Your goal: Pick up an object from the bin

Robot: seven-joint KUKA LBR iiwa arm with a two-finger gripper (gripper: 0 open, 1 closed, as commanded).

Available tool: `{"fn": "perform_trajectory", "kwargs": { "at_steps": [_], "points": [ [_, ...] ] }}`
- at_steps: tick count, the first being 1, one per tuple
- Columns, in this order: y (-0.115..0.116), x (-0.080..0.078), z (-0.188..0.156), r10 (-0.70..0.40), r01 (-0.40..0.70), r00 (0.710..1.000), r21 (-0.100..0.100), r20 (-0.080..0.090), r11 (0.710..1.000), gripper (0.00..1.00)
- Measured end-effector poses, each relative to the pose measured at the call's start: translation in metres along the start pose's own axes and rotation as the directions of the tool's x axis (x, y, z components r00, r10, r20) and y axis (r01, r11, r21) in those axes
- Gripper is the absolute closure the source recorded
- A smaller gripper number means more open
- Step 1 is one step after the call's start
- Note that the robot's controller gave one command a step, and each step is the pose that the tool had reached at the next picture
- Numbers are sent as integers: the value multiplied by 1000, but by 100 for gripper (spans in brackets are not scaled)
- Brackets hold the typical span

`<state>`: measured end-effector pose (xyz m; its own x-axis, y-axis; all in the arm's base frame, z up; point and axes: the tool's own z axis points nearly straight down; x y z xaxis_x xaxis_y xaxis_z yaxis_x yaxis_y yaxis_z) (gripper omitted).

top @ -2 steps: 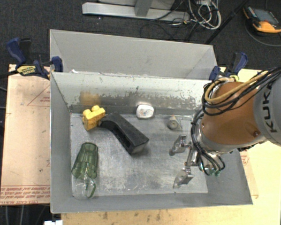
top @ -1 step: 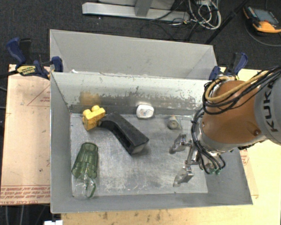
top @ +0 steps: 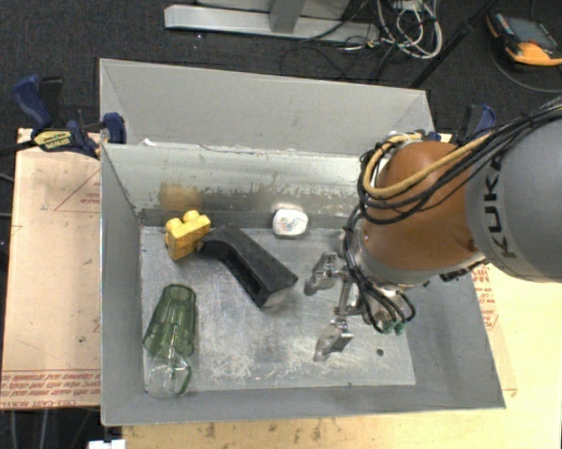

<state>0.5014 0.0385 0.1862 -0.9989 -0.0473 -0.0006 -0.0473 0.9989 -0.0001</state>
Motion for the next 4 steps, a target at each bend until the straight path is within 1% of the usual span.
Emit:
{"fn": "perform_trajectory", "kwargs": {
  "at_steps": [1,2,3,4],
  "points": [
    [39,-4,2,-39,39,999,-4,2,999,0],
    [71,-35,-4,-108,108,994,0,1,994,0],
    [83,-99,2,-111,111,994,-2,4,994,0],
    [65,-104,51,-95,95,995,-2,9,996,0]
  ]
}}
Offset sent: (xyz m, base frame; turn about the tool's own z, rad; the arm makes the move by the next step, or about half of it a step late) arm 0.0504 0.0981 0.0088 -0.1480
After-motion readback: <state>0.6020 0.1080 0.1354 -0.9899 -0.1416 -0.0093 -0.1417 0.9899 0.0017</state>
